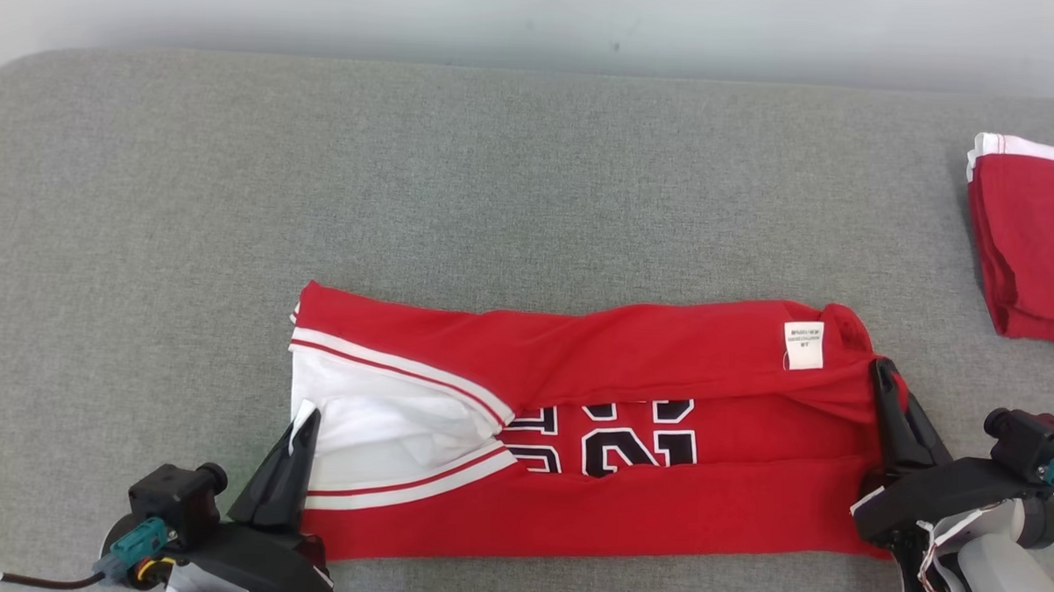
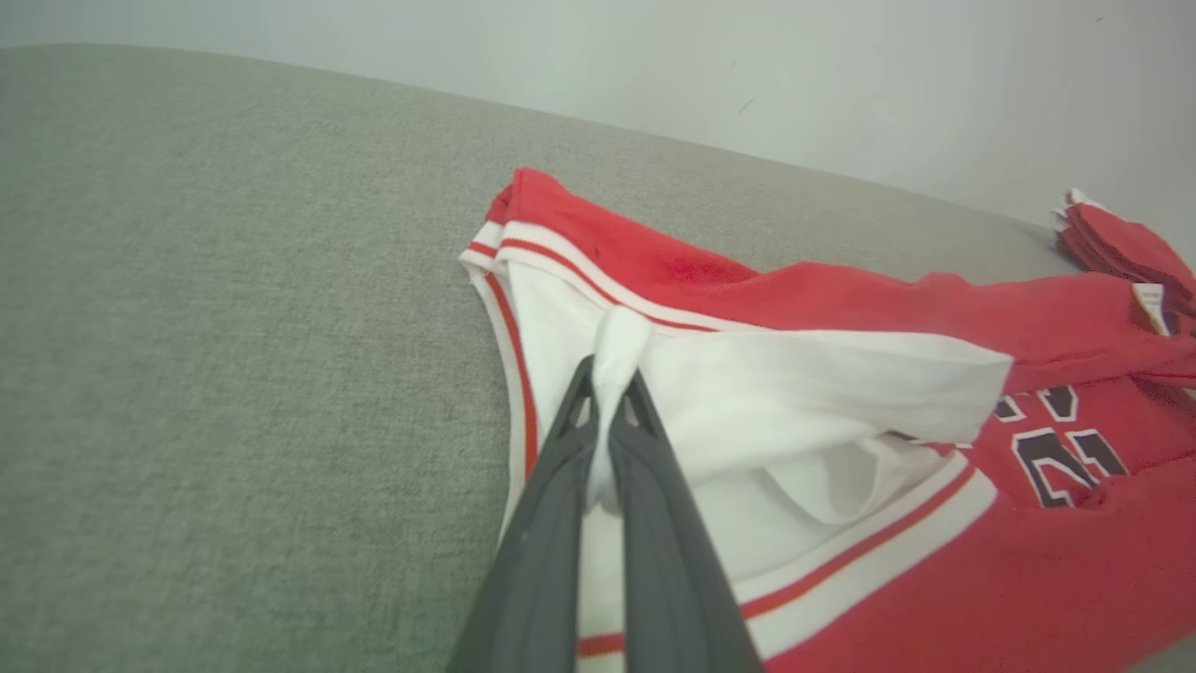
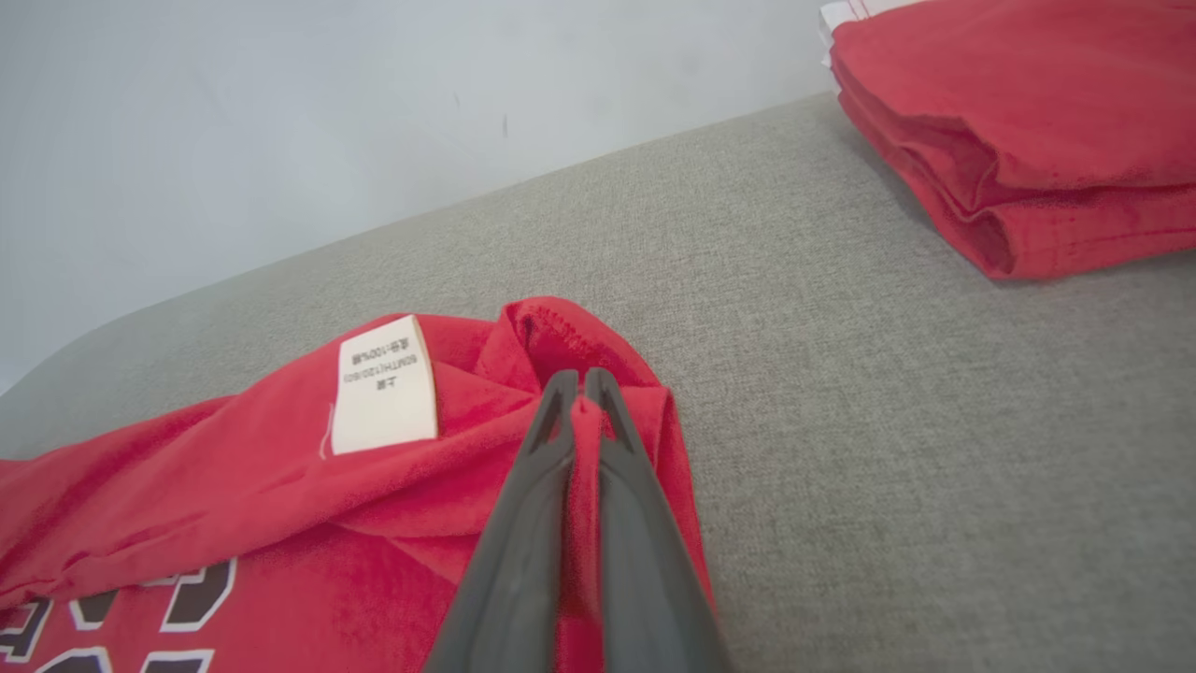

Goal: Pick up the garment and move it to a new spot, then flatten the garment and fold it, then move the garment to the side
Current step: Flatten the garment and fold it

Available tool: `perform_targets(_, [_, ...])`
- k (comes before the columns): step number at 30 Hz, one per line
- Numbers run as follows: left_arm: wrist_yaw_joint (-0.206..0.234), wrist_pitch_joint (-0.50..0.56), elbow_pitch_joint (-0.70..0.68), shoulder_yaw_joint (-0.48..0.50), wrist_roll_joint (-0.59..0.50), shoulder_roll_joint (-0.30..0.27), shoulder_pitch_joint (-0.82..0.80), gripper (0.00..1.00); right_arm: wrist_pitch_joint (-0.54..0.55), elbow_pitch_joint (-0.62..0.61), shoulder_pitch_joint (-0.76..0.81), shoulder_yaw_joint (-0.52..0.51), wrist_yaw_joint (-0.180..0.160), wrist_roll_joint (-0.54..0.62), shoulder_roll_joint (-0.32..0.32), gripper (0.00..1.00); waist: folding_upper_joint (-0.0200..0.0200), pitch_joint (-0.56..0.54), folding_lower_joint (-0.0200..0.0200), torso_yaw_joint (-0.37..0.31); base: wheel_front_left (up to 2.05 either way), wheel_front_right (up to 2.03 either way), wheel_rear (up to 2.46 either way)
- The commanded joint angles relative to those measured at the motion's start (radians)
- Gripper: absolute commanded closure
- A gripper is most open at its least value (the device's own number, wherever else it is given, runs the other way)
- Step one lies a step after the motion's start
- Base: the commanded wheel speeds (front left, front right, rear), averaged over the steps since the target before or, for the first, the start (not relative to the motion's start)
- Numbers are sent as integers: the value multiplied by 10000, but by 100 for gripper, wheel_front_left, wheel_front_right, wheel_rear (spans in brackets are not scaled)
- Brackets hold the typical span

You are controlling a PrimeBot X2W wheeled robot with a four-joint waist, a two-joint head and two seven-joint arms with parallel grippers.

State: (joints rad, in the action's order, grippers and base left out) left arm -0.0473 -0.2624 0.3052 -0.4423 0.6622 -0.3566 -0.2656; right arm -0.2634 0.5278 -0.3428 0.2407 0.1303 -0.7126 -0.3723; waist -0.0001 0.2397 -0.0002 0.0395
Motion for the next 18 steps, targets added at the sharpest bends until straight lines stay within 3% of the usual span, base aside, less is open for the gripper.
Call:
perform_targets(1, [-151, -23, 303, 179, -140, 191, 131, 100, -7, 16, 137, 73, 3, 46, 35, 100, 1, -50, 2, -5, 0, 0, 0])
perform_targets(4, [-322, -23, 699, 463, -291, 468, 200, 100, -7, 122, 173, 71, 3, 49, 85, 100, 1, -160, 2, 22, 0, 0, 0])
perform_targets(5, [-361, -23, 822, 551, -384, 527, 223, 90, -7, 152, 197, 70, 3, 54, 107, 75, 1, -217, 2, 29, 0, 0, 0])
perform_targets(6, [-386, -23, 885, 651, -466, 586, 229, 56, -7, 179, 224, 55, 3, 63, 116, 55, 1, -267, 2, 39, 0, 0, 0])
perform_targets(7, [-400, -23, 934, 755, -590, 651, 265, 5, -7, 183, 265, 31, 3, 78, 119, 0, 1, -328, 2, 47, 0, 0, 0])
perform_targets(8, [-454, -24, 1013, 845, -706, 715, 313, 0, -7, 194, 328, 12, 3, 80, 121, 0, 1, -399, 2, 56, 0, 0, 0])
perform_targets(18, [-643, -24, 536, 2304, -2095, 1405, 1046, 0, -7, -101, 806, -278, 3, 106, 154, 0, 1, -1020, 2, 101, 0, 0, 0])
